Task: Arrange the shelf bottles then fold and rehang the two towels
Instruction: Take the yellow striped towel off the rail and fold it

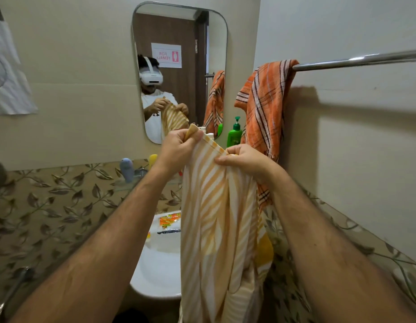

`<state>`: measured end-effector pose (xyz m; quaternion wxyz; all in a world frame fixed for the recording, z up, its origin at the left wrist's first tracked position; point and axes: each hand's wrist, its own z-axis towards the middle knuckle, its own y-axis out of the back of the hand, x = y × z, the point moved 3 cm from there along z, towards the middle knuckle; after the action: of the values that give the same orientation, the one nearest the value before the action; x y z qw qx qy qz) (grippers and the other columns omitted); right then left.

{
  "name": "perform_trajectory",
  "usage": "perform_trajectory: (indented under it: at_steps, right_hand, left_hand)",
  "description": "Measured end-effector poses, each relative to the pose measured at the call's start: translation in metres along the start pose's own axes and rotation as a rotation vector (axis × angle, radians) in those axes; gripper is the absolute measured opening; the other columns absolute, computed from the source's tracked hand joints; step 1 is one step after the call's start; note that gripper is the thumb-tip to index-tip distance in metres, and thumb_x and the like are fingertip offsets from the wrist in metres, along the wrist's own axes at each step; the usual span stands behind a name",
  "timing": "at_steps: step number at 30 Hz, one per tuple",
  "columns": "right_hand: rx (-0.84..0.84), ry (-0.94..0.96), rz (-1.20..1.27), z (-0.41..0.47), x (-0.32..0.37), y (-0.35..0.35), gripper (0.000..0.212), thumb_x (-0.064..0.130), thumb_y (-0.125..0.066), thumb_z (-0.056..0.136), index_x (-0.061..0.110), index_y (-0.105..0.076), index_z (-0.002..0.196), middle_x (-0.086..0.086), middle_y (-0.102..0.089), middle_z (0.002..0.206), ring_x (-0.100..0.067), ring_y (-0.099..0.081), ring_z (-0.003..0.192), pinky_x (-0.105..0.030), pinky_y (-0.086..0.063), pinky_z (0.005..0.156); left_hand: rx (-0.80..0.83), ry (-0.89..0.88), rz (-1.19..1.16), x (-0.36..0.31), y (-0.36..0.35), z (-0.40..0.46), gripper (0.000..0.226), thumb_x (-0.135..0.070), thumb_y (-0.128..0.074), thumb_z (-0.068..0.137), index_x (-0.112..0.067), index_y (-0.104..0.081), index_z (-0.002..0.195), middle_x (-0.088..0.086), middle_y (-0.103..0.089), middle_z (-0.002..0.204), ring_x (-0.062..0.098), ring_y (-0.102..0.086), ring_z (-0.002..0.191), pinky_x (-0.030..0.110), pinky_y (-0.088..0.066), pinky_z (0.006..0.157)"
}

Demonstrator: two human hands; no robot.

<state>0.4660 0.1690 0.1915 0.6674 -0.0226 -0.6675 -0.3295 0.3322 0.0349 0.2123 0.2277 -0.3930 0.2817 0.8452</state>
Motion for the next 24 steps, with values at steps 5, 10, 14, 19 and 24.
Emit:
perform_trajectory:
  at_steps: [5,10,14,19,24]
  right_hand:
    - [-0.108,0.007,-0.141,0.011,-0.009,0.012,0.024,0.025,-0.076,0.082,0.020,-0.068,0.104,-0.005,-0.067,0.114,-0.018,-0.066,0.102,-0.038,-0.052,0.095]
    - [-0.343,0.178,-0.238,0.008,0.007,0.028,0.016,0.018,-0.066,0.091,0.019,-0.069,0.106,0.000,-0.063,0.114,-0.013,-0.059,0.106,-0.027,-0.048,0.088]
    - [-0.336,0.349,-0.452,0.004,0.030,0.022,0.017,0.018,-0.068,0.092,0.019,-0.072,0.108,0.011,-0.064,0.103,-0.001,-0.061,0.092,-0.018,-0.050,0.084]
    - [-0.088,0.504,-0.264,0.006,0.043,-0.009,0.008,0.011,-0.071,0.088,0.017,-0.069,0.092,0.008,-0.066,0.089,0.001,-0.064,0.084,-0.017,-0.051,0.078]
    - [0.036,0.493,-0.095,0.007,0.033,-0.012,0.010,0.015,-0.071,0.089,0.016,-0.062,0.094,0.002,-0.065,0.088,-0.007,-0.064,0.082,-0.024,-0.053,0.076]
  left_hand:
    - [-0.233,-0.048,0.194,0.000,0.004,0.000,0.045,-0.040,-0.059,0.096,-0.007,-0.064,0.067,0.006,-0.054,0.059,0.015,-0.048,0.056,0.031,-0.041,0.054]
    - [-0.482,0.101,0.549,0.004,0.017,-0.013,0.036,-0.037,-0.051,0.099,-0.017,-0.061,0.072,-0.004,-0.051,0.061,0.016,-0.048,0.059,0.029,-0.031,0.056]
    - [-0.340,0.065,0.500,0.005,0.018,-0.016,0.033,-0.034,-0.051,0.100,-0.015,-0.062,0.077,-0.003,-0.056,0.066,0.020,-0.054,0.066,0.030,-0.037,0.057]
    - [0.182,0.056,0.101,-0.001,-0.005,-0.022,0.029,-0.027,-0.060,0.096,-0.018,-0.065,0.123,0.000,-0.069,0.108,0.013,-0.065,0.102,0.032,-0.053,0.091]
    - [0.288,0.164,-0.048,0.001,-0.003,-0.033,0.019,-0.027,-0.059,0.097,-0.015,-0.064,0.111,0.003,-0.066,0.099,0.014,-0.065,0.094,0.029,-0.053,0.083]
